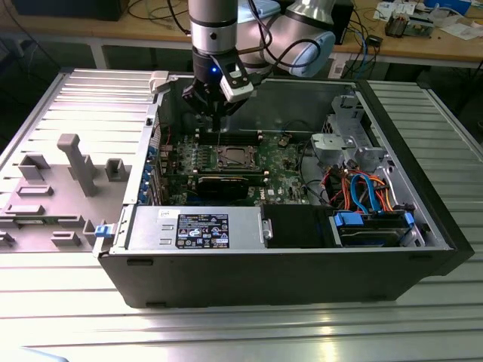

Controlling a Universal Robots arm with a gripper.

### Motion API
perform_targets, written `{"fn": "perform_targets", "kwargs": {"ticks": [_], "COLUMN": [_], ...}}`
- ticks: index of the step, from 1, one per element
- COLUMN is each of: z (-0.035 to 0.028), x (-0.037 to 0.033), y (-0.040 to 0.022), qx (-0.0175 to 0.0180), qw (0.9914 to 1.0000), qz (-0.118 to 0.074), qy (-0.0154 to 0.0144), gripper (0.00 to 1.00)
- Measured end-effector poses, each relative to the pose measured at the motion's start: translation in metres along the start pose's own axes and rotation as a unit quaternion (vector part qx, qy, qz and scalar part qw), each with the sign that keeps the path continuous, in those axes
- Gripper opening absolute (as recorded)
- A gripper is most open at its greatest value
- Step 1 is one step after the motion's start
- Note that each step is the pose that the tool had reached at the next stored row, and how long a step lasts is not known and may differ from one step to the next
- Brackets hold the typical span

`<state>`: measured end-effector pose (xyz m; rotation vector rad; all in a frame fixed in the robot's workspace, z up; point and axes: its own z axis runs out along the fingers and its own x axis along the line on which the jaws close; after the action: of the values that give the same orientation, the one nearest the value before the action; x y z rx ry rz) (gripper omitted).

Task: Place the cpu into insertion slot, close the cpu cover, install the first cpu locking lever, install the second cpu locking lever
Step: 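Install the first cpu locking lever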

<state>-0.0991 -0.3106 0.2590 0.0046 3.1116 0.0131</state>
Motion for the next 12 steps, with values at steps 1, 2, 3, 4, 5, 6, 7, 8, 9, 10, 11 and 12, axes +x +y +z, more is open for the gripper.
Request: {"fn": "perform_targets", "kwargs": {"ticks": [1, 2, 3, 4, 5, 6, 7, 8, 9, 10, 11, 12], "z": [0.0006, 0.0010, 0.0014, 0.0017, 0.0019, 0.0019, 0.0019, 0.0019, 0.0019, 0.0020, 0.0020, 0.0020], "x": [-0.0036, -0.0064, -0.0088, -0.0101, -0.0107, -0.0108, -0.0109, -0.0109, -0.0109, -0.0109, -0.0109, -0.0109], "y": [0.0000, 0.0000, 0.0000, 0.0000, 0.0000, 0.0000, 0.0000, 0.0000, 0.0000, 0.0000, 0.0000, 0.0000], "qx": [0.0001, 0.0002, 0.0002, 0.0003, 0.0006, 0.0011, 0.0012, 0.0012, 0.0013, 0.0013, 0.0013, 0.0014], "qw": [1.00000, 1.00000, 1.00000, 1.00000, 1.00000, 1.00000, 1.00000, 1.00000, 1.00000, 1.00000, 1.00000, 1.00000], "qz": [0.000, 0.000, 0.000, 0.000, 0.000, 0.000, 0.000, 0.000, 0.000, 0.000, 0.000, 0.000], "qy": [0.0000, 0.0000, 0.0000, 0.0000, 0.0000, 0.0001, 0.0001, 0.0000, 0.0000, 0.0000, 0.0000, 0.0000], "gripper": [0.11, 0.11, 0.11, 0.11, 0.11, 0.11, 0.11, 0.11, 0.11, 0.11, 0.11, 0.11]}}
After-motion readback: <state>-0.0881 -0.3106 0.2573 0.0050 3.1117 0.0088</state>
